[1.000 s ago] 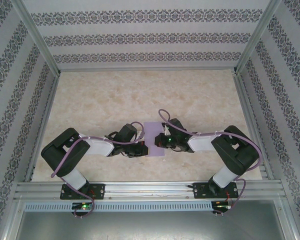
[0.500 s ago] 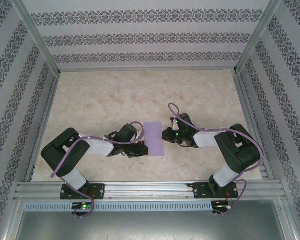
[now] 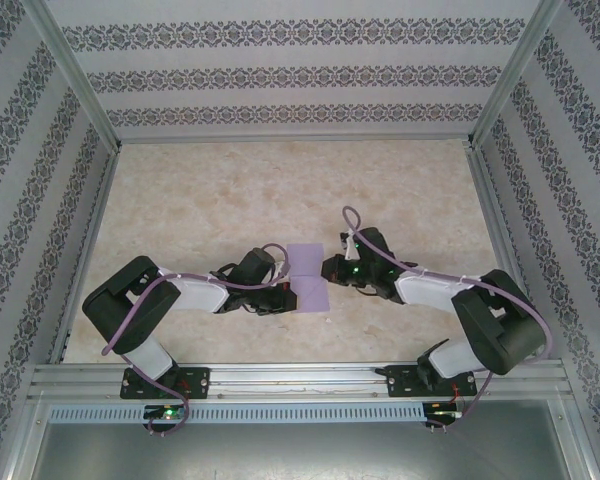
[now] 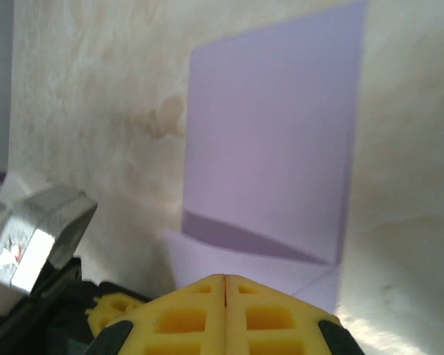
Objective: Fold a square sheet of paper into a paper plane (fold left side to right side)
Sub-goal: Fold the triangle a second time at the center of the table.
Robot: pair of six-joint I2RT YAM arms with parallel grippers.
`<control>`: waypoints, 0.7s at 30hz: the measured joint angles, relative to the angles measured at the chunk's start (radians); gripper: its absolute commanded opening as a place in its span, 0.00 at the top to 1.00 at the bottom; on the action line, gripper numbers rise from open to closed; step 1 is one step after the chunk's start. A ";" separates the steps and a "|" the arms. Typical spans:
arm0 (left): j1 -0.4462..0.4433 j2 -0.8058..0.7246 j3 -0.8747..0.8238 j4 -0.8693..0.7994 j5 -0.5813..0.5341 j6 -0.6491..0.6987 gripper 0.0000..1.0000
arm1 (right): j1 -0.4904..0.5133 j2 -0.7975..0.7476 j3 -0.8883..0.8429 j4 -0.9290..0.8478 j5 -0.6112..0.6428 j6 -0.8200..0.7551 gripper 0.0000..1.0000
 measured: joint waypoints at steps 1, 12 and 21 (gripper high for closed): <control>-0.001 0.000 0.001 0.000 -0.003 0.000 1.00 | 0.021 0.016 0.000 0.013 -0.002 0.011 1.00; -0.009 0.008 0.018 -0.007 -0.011 0.000 1.00 | 0.074 0.156 0.026 0.052 0.010 0.042 1.00; -0.015 0.007 0.060 -0.083 -0.034 0.002 1.00 | 0.055 0.173 0.027 0.053 0.016 0.042 1.00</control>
